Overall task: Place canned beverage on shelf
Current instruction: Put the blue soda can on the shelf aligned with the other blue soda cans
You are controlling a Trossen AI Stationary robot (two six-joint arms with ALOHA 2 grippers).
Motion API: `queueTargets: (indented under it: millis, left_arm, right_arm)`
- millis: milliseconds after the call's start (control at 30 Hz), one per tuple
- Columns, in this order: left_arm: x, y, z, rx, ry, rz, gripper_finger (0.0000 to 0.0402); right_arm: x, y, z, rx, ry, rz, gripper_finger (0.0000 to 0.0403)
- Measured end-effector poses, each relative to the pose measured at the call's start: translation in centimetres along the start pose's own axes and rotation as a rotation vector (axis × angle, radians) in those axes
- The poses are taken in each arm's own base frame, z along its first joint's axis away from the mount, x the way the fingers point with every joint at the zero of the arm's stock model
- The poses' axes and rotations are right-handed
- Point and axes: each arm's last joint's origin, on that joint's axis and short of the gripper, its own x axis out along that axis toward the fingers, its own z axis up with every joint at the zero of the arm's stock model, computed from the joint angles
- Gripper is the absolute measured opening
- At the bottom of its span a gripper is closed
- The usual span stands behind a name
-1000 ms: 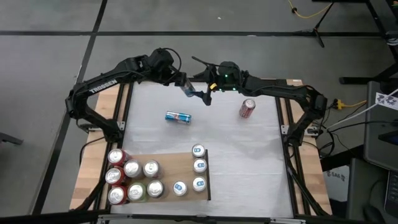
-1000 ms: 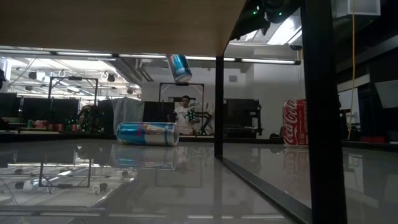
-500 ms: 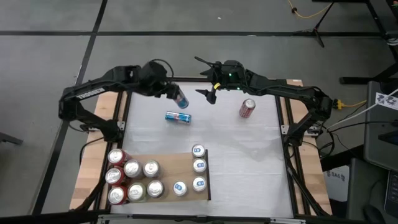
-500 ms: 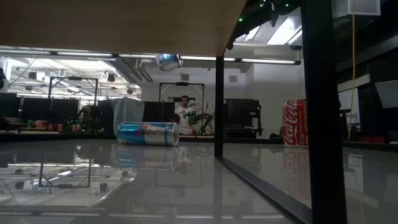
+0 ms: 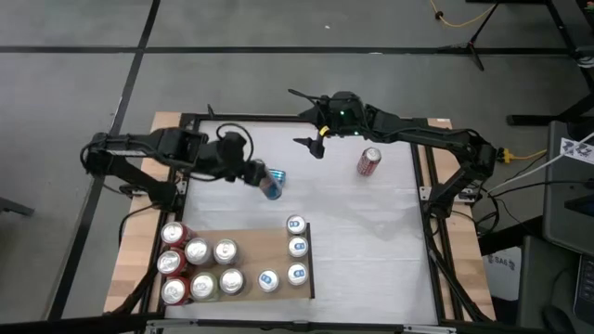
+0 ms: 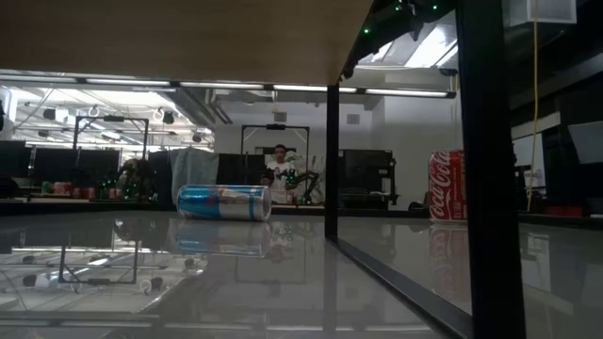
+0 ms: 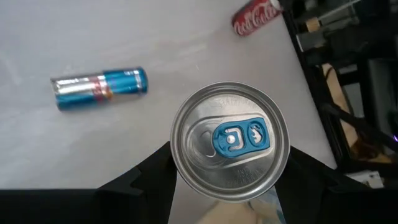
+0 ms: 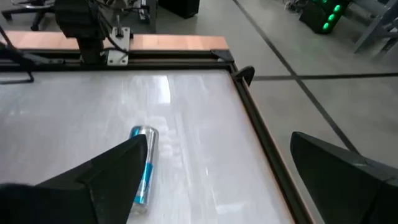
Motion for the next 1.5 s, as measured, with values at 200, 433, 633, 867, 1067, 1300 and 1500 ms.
queueTargets:
  millis: [200,433,633,867,1067,1300,1500]
  left_arm:
    - [-0.9,-0.8,-2.7,0.019,0.050,-0.041,0.0207]
    - [-1.5,-1.4,-4.7,0.039,0.072,-0.073,0.0207]
    - [-1.3,-1.9,-6.2,0.045,0.111,-0.078,0.0207]
    - [-0.5,-2.6,-7.8,0.098,0.137,-0.063,0.0207]
    - [-0.1,-3.0,-9.1,0.167,0.143,-0.061,0.0207]
    - [0.1,-3.3,-10.0,0.265,0.086,-0.062,0.0207]
    - [0.3,-3.4,-10.6,0.340,0.098,-0.061,0.0207]
  right_arm:
    - [0.0,0.1,-0.4,0.008,0.044,0.010,0.0385]
    - [0.0,0.1,-0.5,0.009,0.049,0.011,0.0385]
    - [0.0,0.1,-0.5,0.010,0.049,0.011,0.0385]
    - [0.0,0.1,-0.5,0.009,0.049,0.013,0.0385]
    - [0.0,0.2,-0.5,0.011,0.041,0.047,0.0385]
    - [0.0,0.7,-0.3,0.014,0.006,0.198,0.0385]
    - [0.0,0.8,-0.3,0.015,-0.003,0.244,0.0385]
